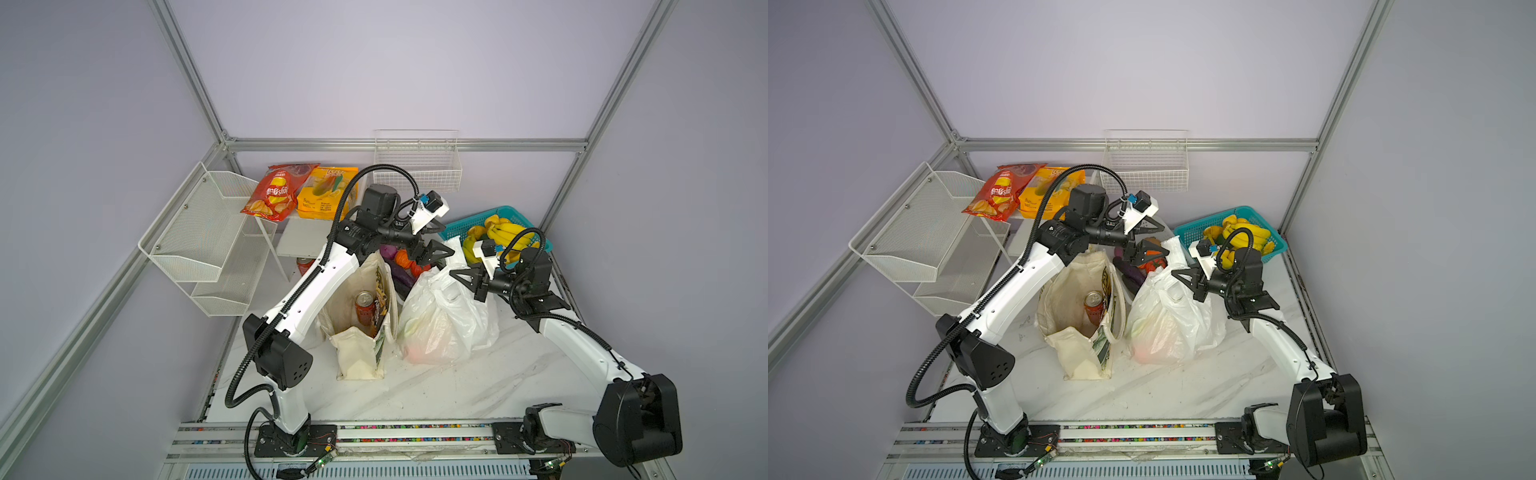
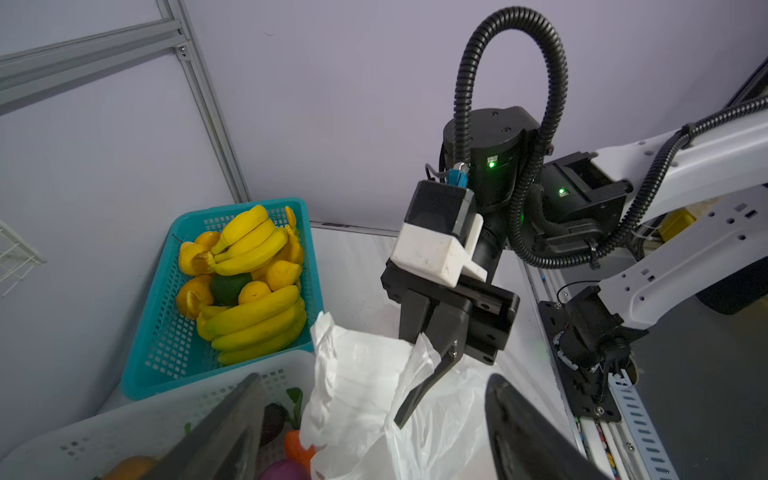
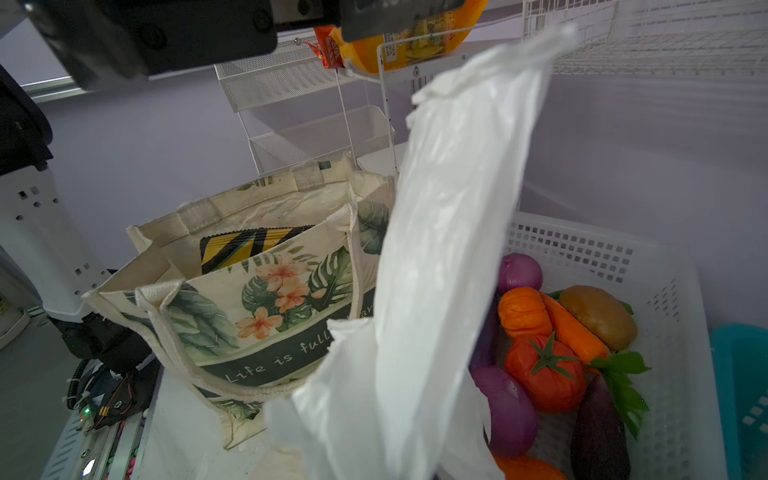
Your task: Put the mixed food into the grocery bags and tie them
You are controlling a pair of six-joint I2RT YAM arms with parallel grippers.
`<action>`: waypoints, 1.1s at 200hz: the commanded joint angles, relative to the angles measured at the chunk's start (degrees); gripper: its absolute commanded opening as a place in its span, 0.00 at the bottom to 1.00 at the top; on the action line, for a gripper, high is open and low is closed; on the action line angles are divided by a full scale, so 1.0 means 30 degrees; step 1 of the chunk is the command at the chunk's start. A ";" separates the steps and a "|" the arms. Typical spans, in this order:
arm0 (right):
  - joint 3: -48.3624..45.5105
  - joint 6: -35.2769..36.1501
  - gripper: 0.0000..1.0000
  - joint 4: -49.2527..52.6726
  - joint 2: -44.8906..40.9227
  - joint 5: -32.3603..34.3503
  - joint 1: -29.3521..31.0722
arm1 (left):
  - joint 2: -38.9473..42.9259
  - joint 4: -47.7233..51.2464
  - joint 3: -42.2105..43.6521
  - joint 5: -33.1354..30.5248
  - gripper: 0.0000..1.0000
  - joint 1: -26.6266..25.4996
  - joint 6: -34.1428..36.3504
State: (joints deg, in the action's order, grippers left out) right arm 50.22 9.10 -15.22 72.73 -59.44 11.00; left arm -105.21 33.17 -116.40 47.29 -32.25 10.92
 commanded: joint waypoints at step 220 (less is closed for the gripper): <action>-0.0655 -0.1884 0.20 -0.0622 -0.1005 0.2938 0.0111 | -0.0250 -0.6658 0.2799 0.1259 0.00 -0.0156 -0.4996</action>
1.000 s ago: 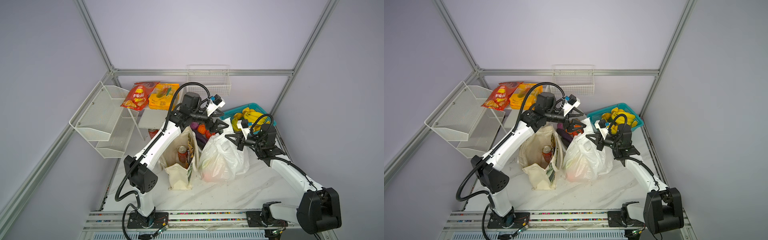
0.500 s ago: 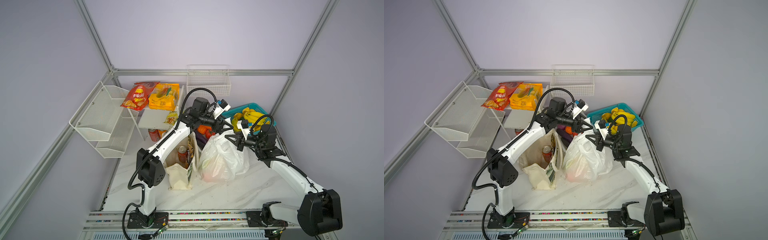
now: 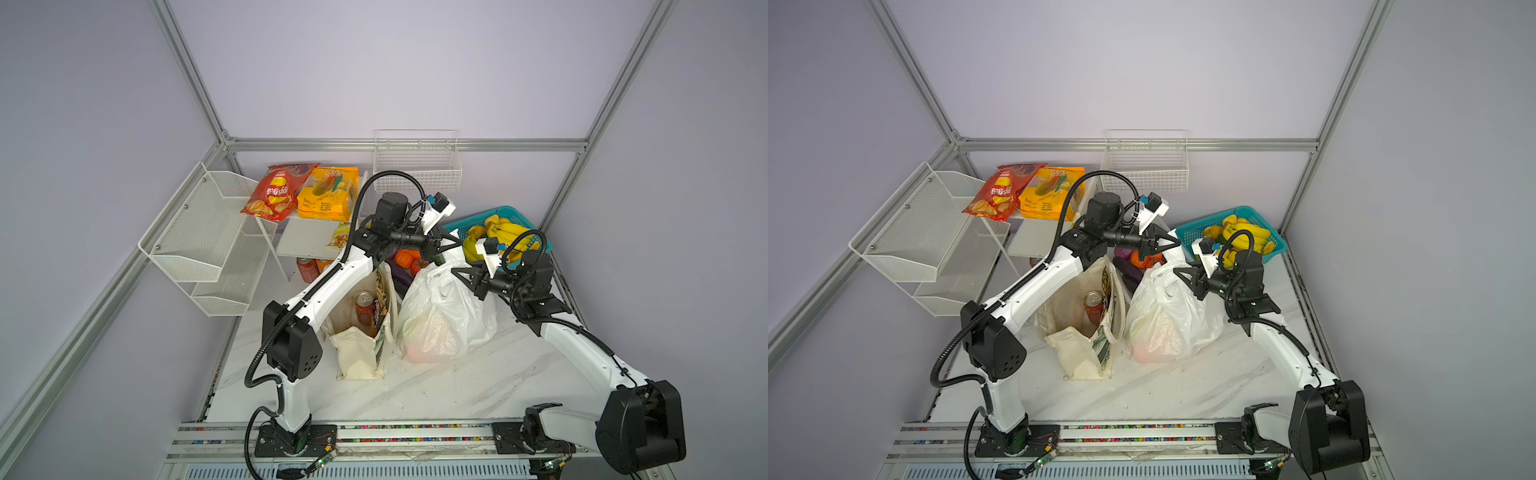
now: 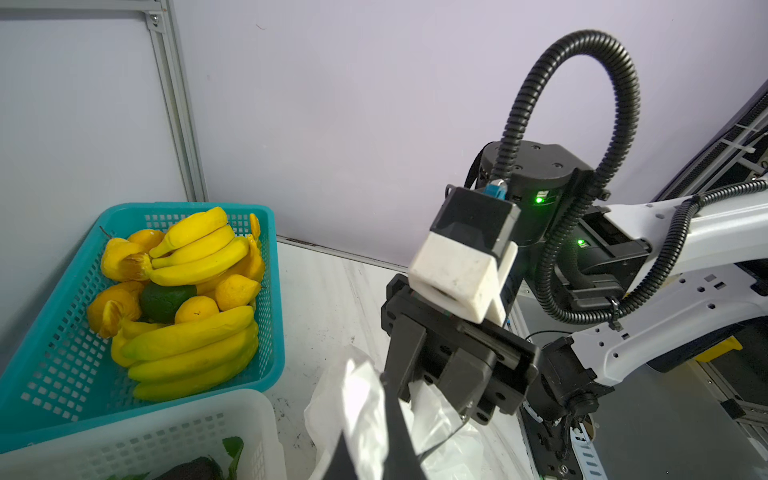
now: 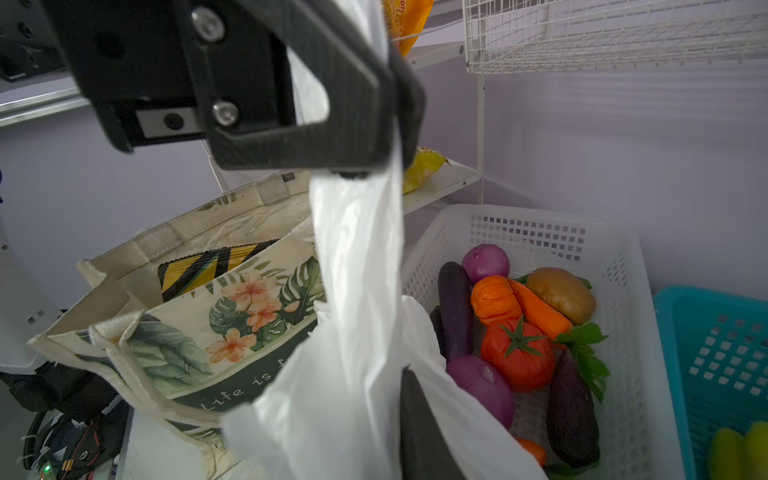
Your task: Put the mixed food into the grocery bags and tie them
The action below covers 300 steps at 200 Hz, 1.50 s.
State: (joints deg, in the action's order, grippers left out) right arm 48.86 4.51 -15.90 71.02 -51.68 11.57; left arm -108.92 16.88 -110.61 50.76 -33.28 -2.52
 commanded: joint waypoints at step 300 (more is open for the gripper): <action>0.1508 -0.5024 0.01 -0.0805 0.1524 0.0940 -0.0284 | 0.4955 -0.8569 1.3344 -0.7379 0.08 -0.1927 0.5615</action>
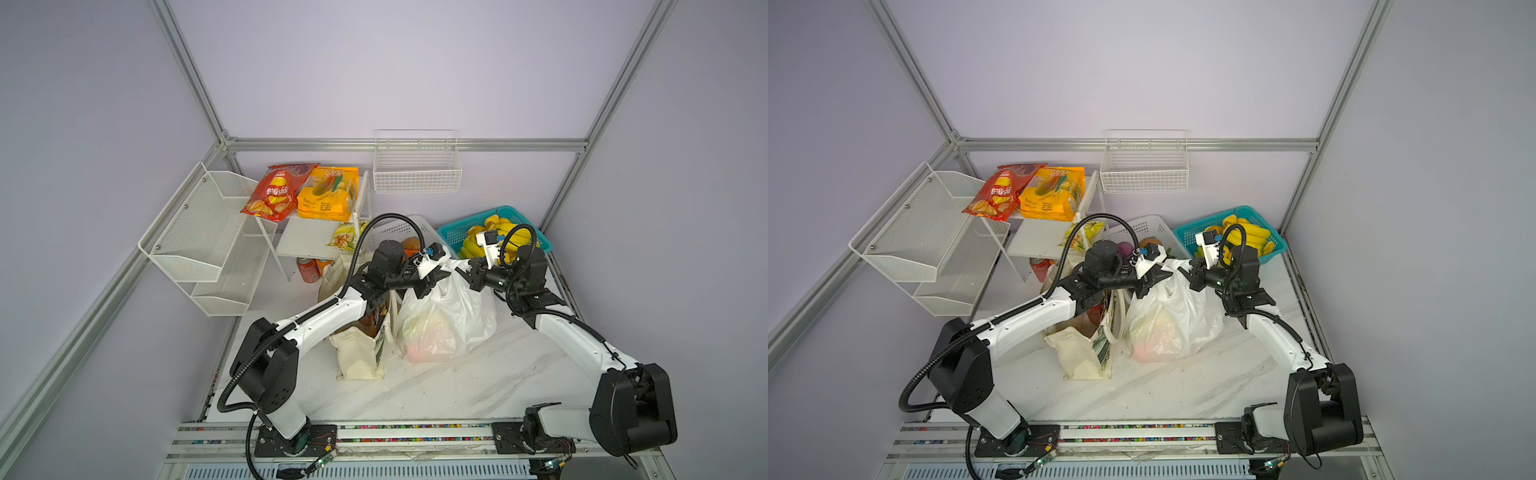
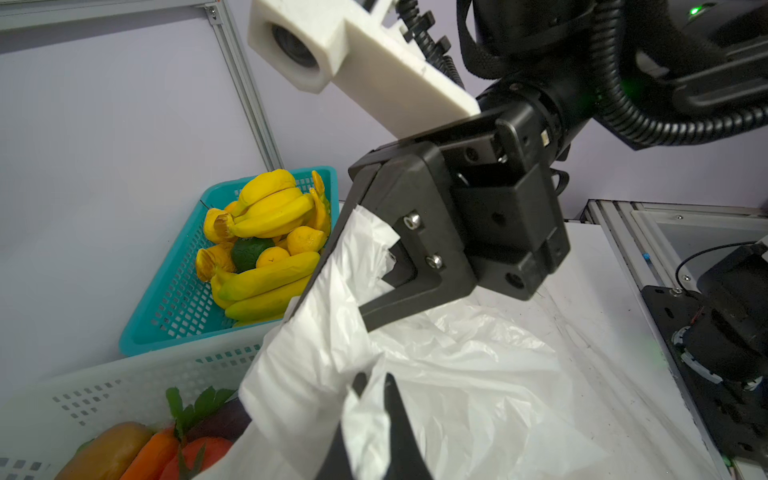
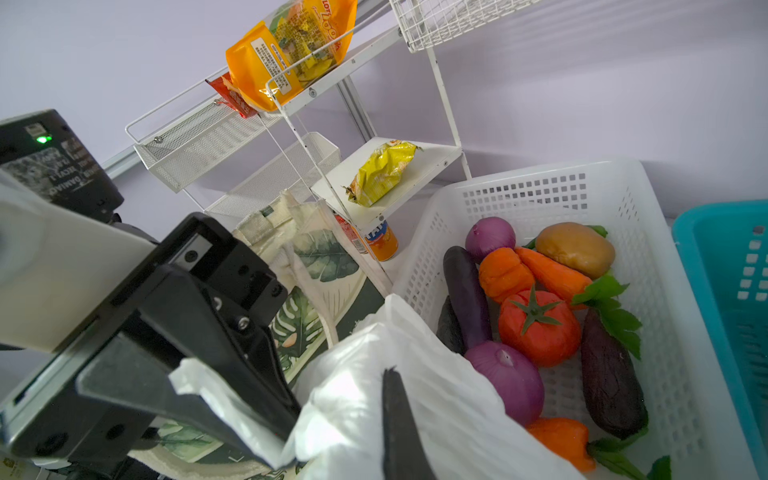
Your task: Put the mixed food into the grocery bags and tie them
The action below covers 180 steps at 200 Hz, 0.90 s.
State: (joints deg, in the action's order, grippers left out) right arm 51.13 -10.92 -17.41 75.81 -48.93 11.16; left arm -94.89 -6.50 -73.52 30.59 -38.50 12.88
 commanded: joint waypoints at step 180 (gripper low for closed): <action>0.1402 0.2512 0.11 0.2844 -0.0223 0.1719 -0.0145 | 0.0572 -0.2175 0.1176 -0.3801 0.00 -0.0614 0.0268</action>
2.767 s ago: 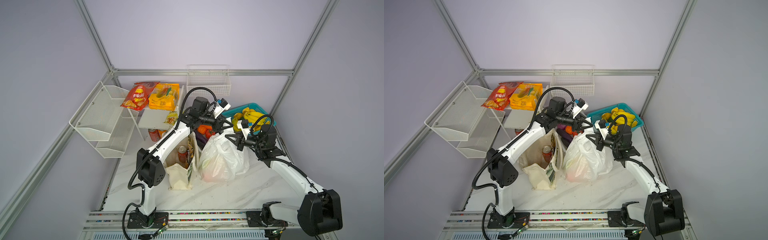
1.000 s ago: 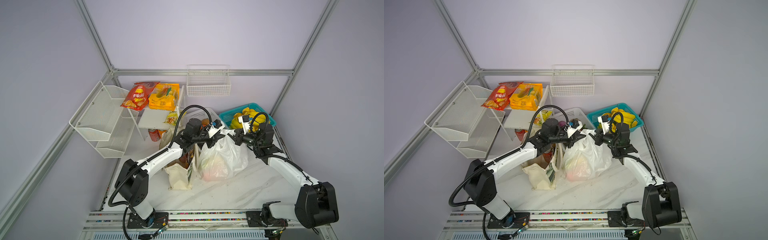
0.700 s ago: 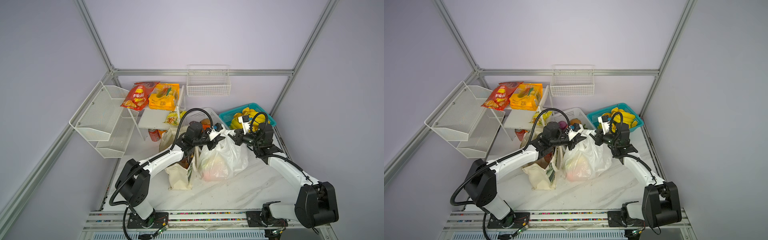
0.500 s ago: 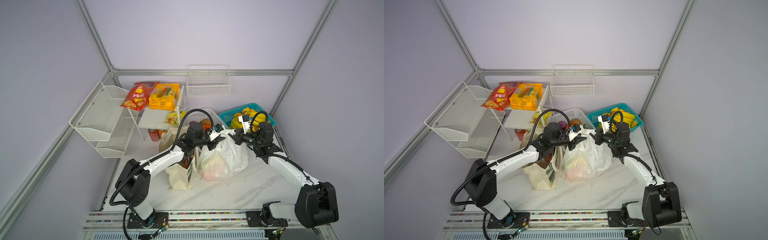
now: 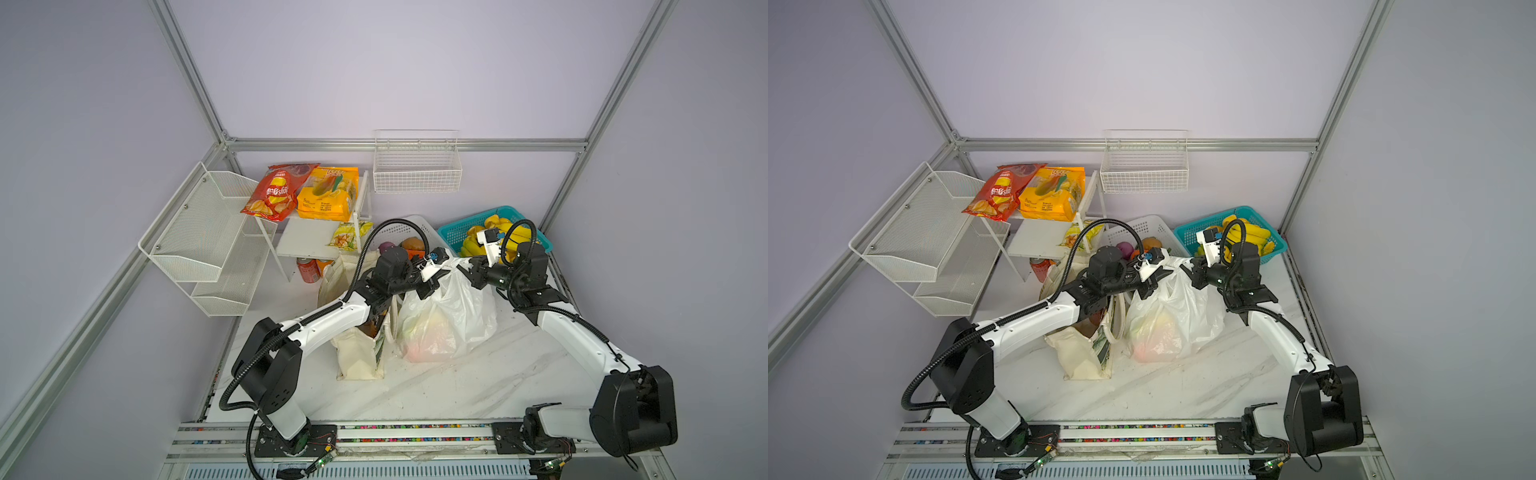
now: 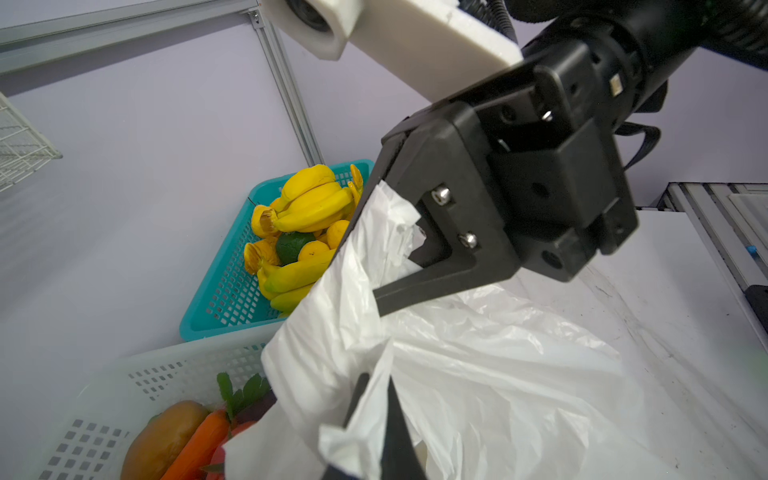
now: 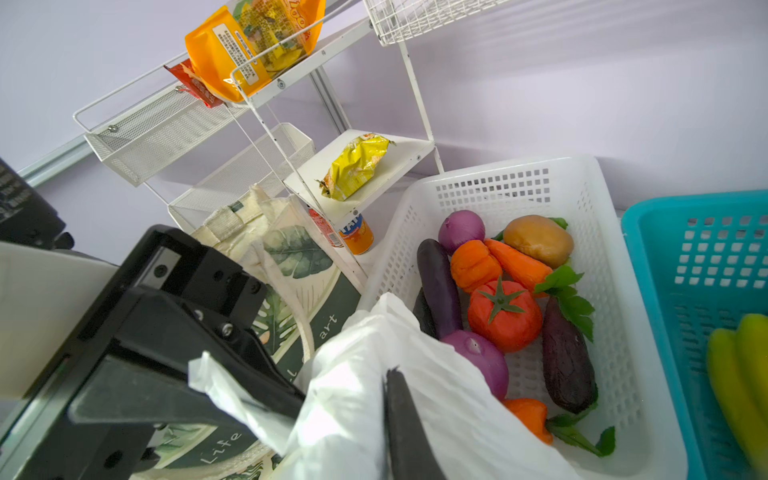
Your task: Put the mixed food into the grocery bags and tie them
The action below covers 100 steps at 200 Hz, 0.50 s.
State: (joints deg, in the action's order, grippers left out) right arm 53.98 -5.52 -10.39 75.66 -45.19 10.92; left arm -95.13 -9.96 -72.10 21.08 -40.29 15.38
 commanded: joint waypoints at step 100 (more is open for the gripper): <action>0.0462 0.0577 0.08 0.0565 -0.0112 0.0665 -0.0094 | 0.1066 -0.0781 0.1406 -0.1739 0.00 -0.0016 -0.0145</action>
State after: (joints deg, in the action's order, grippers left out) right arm 53.98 -4.43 -9.15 75.66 -43.27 10.87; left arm -94.96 -10.28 -70.37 17.69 -40.27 14.57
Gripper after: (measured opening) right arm 0.105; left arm 0.047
